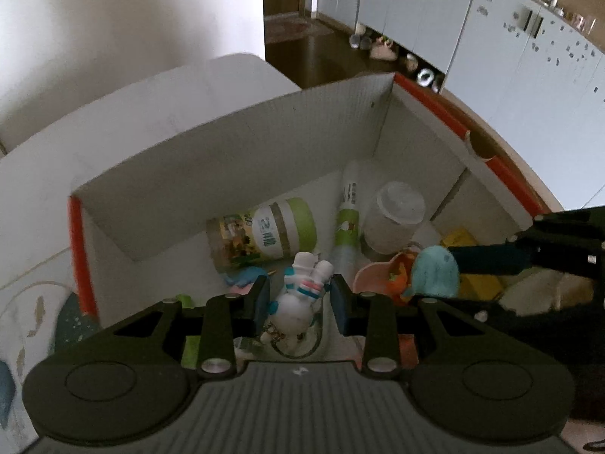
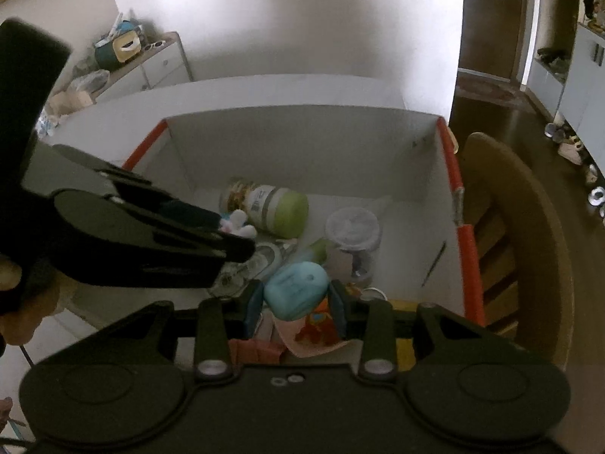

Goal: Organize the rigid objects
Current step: 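Carry the bunny keychain and teal blob into the red box with both tools, then release the teal blob into the pink heart dish with the right tool while the left tool releases the bunny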

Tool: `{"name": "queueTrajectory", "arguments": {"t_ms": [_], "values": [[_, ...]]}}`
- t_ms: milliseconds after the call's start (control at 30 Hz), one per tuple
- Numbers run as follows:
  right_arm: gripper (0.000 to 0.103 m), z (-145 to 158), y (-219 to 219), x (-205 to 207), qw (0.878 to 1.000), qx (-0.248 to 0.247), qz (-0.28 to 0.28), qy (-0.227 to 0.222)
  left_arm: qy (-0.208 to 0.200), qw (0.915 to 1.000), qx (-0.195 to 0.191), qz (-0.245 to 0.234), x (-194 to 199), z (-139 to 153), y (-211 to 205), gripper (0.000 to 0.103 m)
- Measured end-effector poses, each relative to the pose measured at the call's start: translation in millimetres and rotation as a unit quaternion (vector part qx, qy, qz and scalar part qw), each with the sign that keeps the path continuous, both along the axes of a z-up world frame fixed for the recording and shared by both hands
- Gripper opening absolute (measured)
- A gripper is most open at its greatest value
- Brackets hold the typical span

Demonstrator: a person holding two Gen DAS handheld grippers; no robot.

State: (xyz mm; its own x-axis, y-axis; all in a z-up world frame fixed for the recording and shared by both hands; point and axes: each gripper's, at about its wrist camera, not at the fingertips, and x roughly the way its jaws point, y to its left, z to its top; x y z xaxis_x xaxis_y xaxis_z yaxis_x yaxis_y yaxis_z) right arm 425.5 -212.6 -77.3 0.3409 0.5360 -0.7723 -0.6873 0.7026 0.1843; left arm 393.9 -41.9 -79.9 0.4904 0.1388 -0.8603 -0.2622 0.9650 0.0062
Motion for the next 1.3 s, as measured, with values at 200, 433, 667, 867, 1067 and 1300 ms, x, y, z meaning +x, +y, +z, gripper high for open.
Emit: {"name": "queueTrajectory", "arguments": {"t_ms": [200, 433, 667, 867, 1067, 1300], "values": [[0.036, -10, 1, 10, 1.0, -0.012, 0.015, 0.008, 0.024, 0.9997, -0.002, -0.003, 17, -7, 2, 0.034], [0.036, -16, 6, 12, 0.999, -0.021, 0.021, 0.015, 0.053, 0.9985, -0.011, -0.004, 26, -17, 6, 0.034], [0.038, -22, 10, 13, 0.999, -0.029, 0.019, 0.023, 0.076, 0.9968, -0.026, 0.002, 31, -22, 9, 0.034], [0.044, -20, 10, 12, 0.999, -0.03, 0.013, 0.022, 0.071, 0.9967, -0.037, 0.011, 28, -22, 15, 0.035], [0.052, -17, 5, 8, 0.999, -0.029, 0.004, 0.02, 0.054, 0.9979, -0.033, 0.01, 17, -14, 14, 0.046], [0.061, -4, -5, 1, 1.0, -0.014, -0.003, 0.005, 0.013, 0.9995, -0.027, 0.01, 2, 5, 11, 0.063]]}}
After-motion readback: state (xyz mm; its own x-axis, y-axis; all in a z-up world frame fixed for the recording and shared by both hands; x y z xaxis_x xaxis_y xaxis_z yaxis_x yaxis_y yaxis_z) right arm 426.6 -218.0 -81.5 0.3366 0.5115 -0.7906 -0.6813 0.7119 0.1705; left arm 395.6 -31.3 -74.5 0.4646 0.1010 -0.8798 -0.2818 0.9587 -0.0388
